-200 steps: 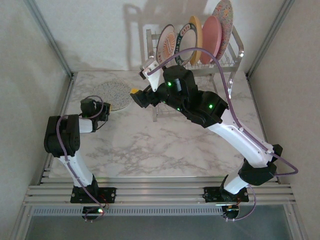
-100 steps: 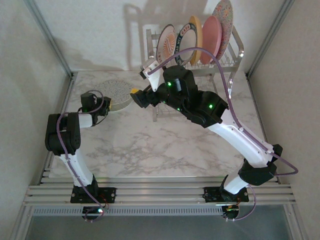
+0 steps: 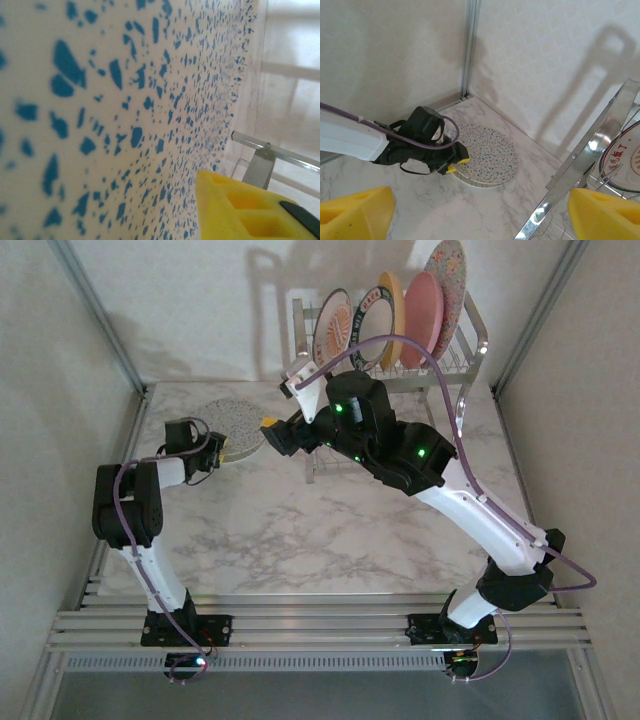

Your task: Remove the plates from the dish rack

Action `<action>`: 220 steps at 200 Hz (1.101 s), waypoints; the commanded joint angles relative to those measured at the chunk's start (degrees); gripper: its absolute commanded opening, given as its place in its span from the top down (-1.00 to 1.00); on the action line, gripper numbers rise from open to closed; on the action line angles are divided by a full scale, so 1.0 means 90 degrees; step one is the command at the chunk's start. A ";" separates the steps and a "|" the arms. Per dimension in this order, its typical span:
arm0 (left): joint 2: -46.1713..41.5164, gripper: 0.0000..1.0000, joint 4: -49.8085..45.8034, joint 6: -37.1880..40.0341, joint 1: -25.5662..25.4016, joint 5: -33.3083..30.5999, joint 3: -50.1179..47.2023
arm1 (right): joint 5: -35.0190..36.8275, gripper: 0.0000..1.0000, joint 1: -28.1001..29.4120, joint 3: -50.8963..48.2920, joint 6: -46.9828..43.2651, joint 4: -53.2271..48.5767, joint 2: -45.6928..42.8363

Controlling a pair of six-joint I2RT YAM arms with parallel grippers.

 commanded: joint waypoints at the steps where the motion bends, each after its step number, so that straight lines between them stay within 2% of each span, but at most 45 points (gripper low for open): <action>1: 0.0066 0.14 -0.0646 0.0217 -0.0074 -0.0246 0.0410 | 0.0006 -0.80 0.0037 0.0072 0.0061 0.0008 -0.0101; 59: 0.0168 0.06 -0.1749 0.0332 -0.0124 -0.0599 0.0926 | 0.0036 -0.80 0.0032 0.0033 0.0071 0.0048 -0.0142; 164: 0.0320 0.03 -0.2319 0.0342 -0.0246 -0.0527 0.1196 | 0.0096 -0.81 0.0031 -0.0024 0.0106 0.0048 -0.0211; 220: 0.0089 0.02 -0.2882 0.0355 -0.0267 -0.0954 0.1353 | 0.0126 -0.81 0.0029 -0.0092 0.0138 0.0079 -0.0261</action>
